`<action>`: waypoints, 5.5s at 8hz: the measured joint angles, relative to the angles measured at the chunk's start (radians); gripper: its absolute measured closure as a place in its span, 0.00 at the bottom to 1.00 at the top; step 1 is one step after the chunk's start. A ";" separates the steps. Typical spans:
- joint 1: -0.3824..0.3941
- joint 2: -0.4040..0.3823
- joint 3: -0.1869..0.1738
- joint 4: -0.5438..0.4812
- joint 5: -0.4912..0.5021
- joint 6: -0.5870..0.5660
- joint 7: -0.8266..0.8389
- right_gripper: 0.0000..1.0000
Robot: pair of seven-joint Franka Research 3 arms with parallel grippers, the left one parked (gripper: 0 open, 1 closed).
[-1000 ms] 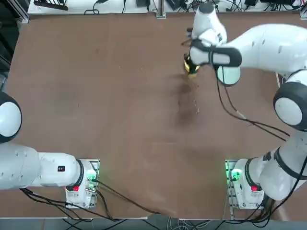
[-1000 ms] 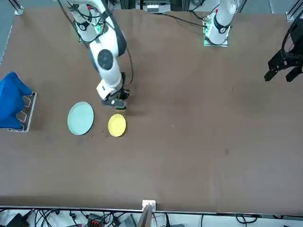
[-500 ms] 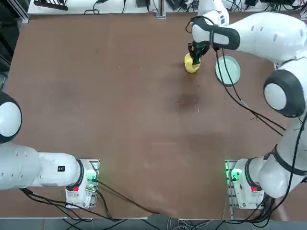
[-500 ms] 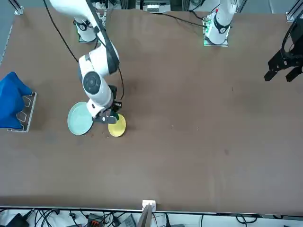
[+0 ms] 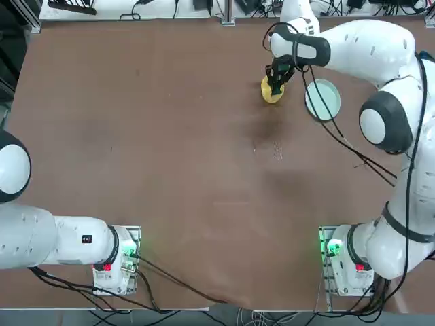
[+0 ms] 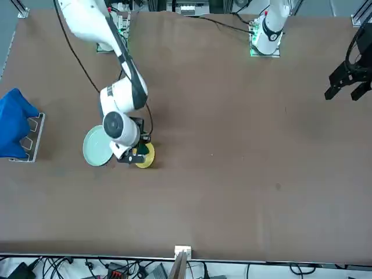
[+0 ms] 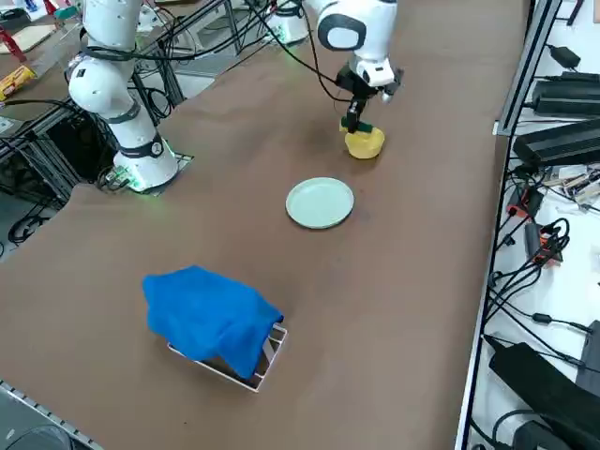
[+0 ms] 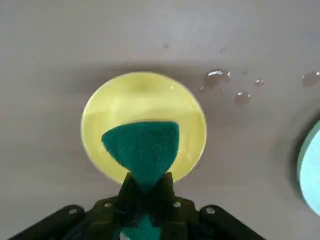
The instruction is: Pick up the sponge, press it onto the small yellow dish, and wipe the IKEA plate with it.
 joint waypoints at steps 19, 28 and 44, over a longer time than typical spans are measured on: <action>-0.021 0.144 0.016 0.112 0.024 -0.003 -0.054 0.90; -0.148 -0.200 -0.011 -0.062 0.020 -0.081 -0.169 0.91; -0.483 -0.238 -0.006 -0.612 0.025 0.477 -0.647 0.91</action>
